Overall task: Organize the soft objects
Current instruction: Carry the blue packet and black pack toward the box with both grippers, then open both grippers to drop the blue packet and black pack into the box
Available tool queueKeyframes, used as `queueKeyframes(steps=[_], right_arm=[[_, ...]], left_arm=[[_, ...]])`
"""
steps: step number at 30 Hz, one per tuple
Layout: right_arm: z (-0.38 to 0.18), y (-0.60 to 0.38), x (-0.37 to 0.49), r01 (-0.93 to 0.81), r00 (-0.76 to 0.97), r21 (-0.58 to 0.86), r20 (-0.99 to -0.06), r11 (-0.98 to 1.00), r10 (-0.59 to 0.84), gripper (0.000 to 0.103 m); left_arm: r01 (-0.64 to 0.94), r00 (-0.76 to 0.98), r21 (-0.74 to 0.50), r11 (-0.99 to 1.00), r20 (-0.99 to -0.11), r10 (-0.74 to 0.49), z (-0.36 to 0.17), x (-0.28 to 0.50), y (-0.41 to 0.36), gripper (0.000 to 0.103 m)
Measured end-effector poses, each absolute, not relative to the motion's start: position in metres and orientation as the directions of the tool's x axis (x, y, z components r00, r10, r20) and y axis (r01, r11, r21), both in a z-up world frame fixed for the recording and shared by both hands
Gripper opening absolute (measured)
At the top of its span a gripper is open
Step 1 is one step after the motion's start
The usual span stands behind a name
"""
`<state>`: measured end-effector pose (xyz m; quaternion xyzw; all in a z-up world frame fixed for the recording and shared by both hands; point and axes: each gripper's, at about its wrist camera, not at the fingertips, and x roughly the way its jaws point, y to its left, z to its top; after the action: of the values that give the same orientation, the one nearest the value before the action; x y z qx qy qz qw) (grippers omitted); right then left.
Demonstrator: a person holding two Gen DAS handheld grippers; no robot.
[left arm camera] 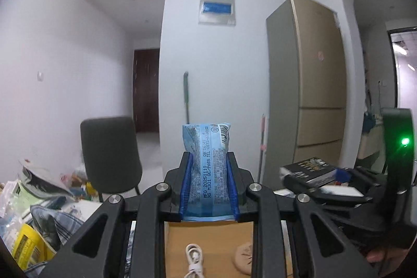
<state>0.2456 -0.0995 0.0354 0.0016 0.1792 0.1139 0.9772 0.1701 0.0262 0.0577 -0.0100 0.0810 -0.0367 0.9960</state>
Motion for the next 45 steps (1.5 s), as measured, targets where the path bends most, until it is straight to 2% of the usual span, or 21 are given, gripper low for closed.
queueKeyframes(steps=[7, 13, 16, 17, 21, 29, 30, 32, 33, 34, 45], right_arm=[[-0.004, -0.093, 0.263, -0.208, 0.859, 0.041, -0.47, 0.977, 0.203, 0.065], [-0.026, -0.078, 0.277, -0.303, 0.768, 0.048, -0.579, 0.952, 0.274, 0.065], [-0.037, -0.076, 0.281, -0.298, 0.748, 0.043, -0.611, 0.953, 0.262, 0.067], [-0.038, -0.077, 0.283, -0.292, 0.745, 0.042, -0.617, 0.956, 0.254, 0.068], [-0.039, -0.078, 0.285, -0.294, 0.741, 0.045, -0.62, 0.955, 0.257, 0.084], [-0.027, -0.092, 0.283, -0.246, 0.786, 0.045, -0.575, 0.968, 0.227, 0.086], [-0.026, -0.094, 0.284, -0.243, 0.787, 0.045, -0.575, 0.969, 0.224, 0.086], [-0.027, -0.095, 0.285, -0.243, 0.785, 0.046, -0.577, 0.969, 0.225, 0.086], [-0.027, -0.095, 0.285, -0.245, 0.783, 0.048, -0.579, 0.968, 0.227, 0.086], [-0.027, -0.095, 0.285, -0.248, 0.783, 0.05, -0.578, 0.968, 0.23, 0.086], [-0.007, -0.103, 0.277, -0.216, 0.81, 0.075, -0.543, 0.974, 0.221, 0.086]], left_arm=[[0.073, 0.958, -0.066, 0.995, -0.273, -0.089, 0.016, 0.201, 0.045, 0.026], [0.088, 0.945, -0.07, 0.994, -0.31, -0.106, 0.006, 0.207, 0.048, 0.026], [0.094, 0.945, -0.062, 0.994, -0.31, -0.108, 0.004, 0.204, 0.044, 0.026], [0.095, 0.944, -0.064, 0.993, -0.311, -0.11, 0.005, 0.204, 0.044, 0.026], [0.086, 0.941, -0.073, 0.994, -0.32, -0.105, 0.003, 0.205, 0.045, 0.026], [0.118, 0.924, -0.08, 0.99, -0.356, -0.139, 0.0, 0.208, 0.042, 0.026], [0.116, 0.921, -0.076, 0.99, -0.364, -0.136, -0.002, 0.209, 0.041, 0.029], [0.108, 0.918, -0.073, 0.991, -0.375, -0.128, -0.007, 0.211, 0.04, 0.042], [0.105, 0.916, -0.076, 0.992, -0.38, -0.127, -0.009, 0.212, 0.04, 0.063], [0.102, 0.918, -0.079, 0.992, -0.377, -0.125, -0.01, 0.212, 0.041, 0.071], [0.056, 0.94, -0.097, 0.994, -0.329, -0.085, 0.009, 0.204, 0.046, 0.071]])
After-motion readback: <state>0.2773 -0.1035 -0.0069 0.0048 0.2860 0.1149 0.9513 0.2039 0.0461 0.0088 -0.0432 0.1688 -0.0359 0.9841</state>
